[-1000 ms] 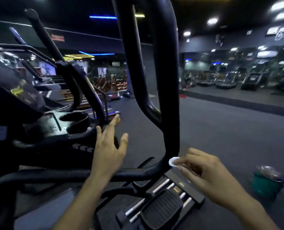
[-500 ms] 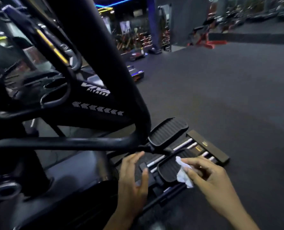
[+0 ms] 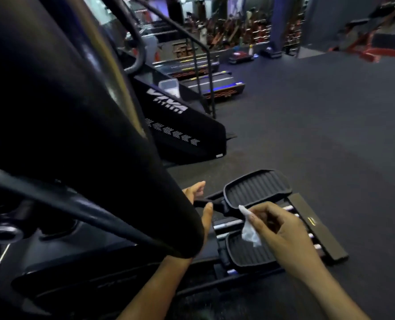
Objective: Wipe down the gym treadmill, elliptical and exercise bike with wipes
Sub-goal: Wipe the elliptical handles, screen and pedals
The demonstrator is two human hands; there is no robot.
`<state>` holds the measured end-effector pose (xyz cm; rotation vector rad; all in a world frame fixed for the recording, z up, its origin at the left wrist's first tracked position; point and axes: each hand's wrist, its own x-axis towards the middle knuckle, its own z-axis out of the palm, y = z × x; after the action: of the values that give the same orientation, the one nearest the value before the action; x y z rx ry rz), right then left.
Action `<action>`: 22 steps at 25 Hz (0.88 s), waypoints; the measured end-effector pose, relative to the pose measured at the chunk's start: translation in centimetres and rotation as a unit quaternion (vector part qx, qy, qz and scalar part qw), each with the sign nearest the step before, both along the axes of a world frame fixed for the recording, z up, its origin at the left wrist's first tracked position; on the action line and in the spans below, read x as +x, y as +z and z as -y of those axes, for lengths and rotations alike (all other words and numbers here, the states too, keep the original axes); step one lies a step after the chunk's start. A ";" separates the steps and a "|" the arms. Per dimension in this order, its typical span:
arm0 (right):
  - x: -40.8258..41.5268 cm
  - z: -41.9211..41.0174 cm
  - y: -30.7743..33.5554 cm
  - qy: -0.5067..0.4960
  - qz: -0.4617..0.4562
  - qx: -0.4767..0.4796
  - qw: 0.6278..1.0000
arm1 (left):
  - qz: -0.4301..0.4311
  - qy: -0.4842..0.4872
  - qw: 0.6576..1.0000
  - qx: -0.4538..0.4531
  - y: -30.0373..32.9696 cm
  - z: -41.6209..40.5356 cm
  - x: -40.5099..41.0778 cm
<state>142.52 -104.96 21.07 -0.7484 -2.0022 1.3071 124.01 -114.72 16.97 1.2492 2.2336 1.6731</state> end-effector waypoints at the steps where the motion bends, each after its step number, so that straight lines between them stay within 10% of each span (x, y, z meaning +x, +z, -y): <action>1: -0.8 -1.2 0.3 0.015 -0.003 0.003 1.000 | -0.009 0.010 1.000 0.007 0.5 -0.8 -0.5; 11: -10.5 -8.5 0.4 0.229 -0.028 -0.008 0.973 | -0.040 0.237 0.970 0.035 2.0 -0.7 -5.3; 22: -18.3 -18.1 8.3 0.468 -0.116 0.007 0.876 | -0.149 0.540 0.808 0.183 11.5 -4.2 -6.4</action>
<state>124.18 -86.82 29.41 0.4835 -2.2196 1.7635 117.62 -110.53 28.47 0.1113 3.2509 2.4351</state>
